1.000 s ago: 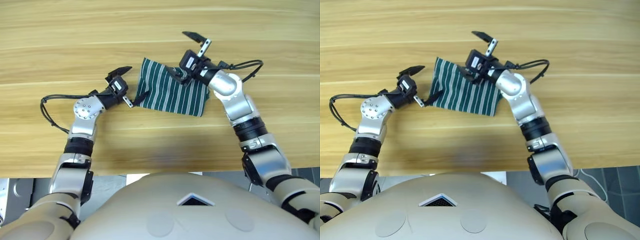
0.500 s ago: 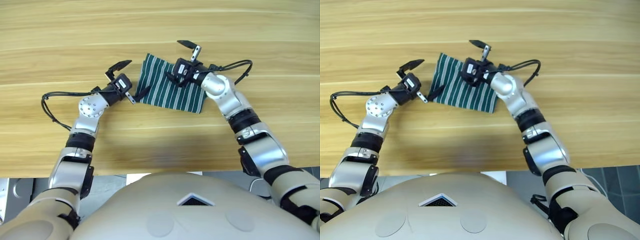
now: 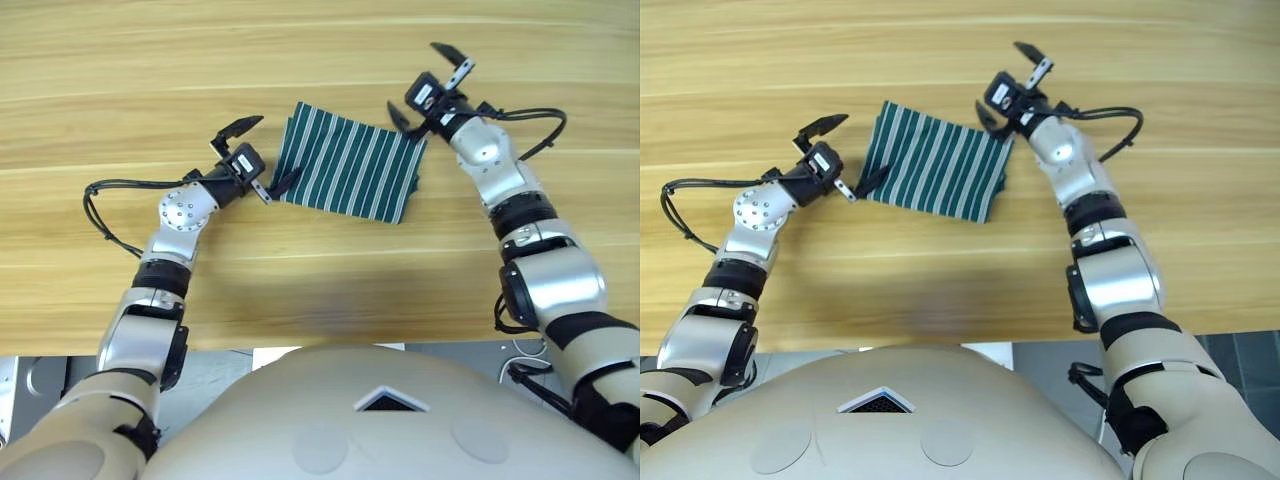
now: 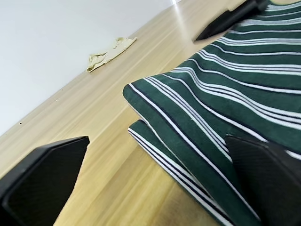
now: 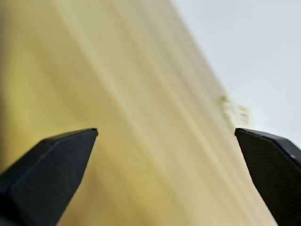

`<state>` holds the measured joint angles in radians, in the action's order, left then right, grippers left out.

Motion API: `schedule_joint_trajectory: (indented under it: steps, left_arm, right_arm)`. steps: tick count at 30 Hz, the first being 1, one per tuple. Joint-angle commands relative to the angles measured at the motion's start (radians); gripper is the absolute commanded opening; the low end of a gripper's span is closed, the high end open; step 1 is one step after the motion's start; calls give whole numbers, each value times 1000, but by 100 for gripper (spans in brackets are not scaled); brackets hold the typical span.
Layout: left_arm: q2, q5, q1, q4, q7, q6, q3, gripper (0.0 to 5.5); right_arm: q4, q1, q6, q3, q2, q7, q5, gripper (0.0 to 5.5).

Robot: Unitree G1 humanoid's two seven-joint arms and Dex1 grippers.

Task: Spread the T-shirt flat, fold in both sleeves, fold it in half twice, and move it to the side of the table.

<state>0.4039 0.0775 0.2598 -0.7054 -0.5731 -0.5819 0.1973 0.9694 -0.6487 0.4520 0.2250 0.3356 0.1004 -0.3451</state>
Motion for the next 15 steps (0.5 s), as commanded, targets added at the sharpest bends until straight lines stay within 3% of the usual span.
schedule_joint_trajectory:
  steps: [1, 3, 9, 12, 15]
  left_arm:
    - [3, 8, -24, -41, -17, 49, -1, 537]
    - [-7, -32, -23, -30, -32, 53, -23, 537]
    - [-44, -311, -19, 76, -183, 161, -154, 537]
    - [-49, -337, -18, 92, -205, 188, -176, 537]
    - [-59, -343, -18, 98, -209, 199, -193, 537]
  right_arm:
    - [-92, -10, 137, -64, -31, -7, 95, 540]
    - [-172, 37, 177, -56, -52, 71, 152, 540]
    - [-324, 209, 236, 123, -28, 351, 121, 540]
    - [-250, 222, 226, 195, -14, 357, 10, 540]
    - [-72, 171, 127, 244, -8, 226, -128, 540]
